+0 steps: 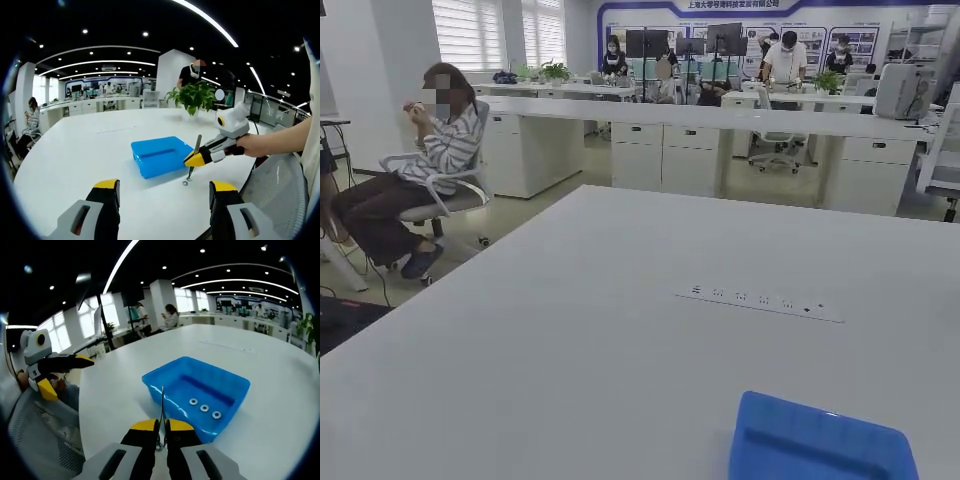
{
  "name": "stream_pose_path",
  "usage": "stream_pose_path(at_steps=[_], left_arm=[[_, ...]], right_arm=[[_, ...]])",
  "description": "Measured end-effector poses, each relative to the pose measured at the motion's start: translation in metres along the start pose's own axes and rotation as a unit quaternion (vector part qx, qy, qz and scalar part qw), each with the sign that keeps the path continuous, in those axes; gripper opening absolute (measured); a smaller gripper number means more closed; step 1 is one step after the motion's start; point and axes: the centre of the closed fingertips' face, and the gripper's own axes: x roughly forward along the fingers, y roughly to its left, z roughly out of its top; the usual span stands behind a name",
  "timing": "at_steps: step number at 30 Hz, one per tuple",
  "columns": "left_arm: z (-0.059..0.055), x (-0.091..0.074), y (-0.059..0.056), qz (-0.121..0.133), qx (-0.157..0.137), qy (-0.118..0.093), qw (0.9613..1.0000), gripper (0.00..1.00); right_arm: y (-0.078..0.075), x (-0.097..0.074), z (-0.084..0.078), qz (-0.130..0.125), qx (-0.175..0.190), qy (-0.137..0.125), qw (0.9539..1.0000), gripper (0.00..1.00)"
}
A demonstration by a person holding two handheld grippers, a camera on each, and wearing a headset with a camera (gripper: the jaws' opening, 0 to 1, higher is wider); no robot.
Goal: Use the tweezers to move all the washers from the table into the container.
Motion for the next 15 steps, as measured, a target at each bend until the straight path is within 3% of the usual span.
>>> stream_pose_path(at_steps=[2,3,5,15], left_arm=[[0.001,0.000,-0.001,-0.002,-0.002,-0.003,1.0000,0.74],[0.010,-0.001,-0.004,-0.010,-0.009,-0.027,0.9996,0.76],[0.019,-0.003,-0.005,-0.015,-0.021,-0.053,0.9982,0.79],[0.018,-0.003,-0.005,-0.014,-0.021,-0.048,0.9985,0.79]], right_arm=[[0.000,0.000,0.000,0.000,0.005,0.001,1.0000,0.03],[0.000,0.000,0.001,0.001,0.008,0.001,1.0000,0.03],[-0.001,0.000,0.002,0.002,0.012,-0.001,0.9999,0.03],[-0.003,-0.003,0.021,0.009,0.035,-0.024,0.9990,0.03]])
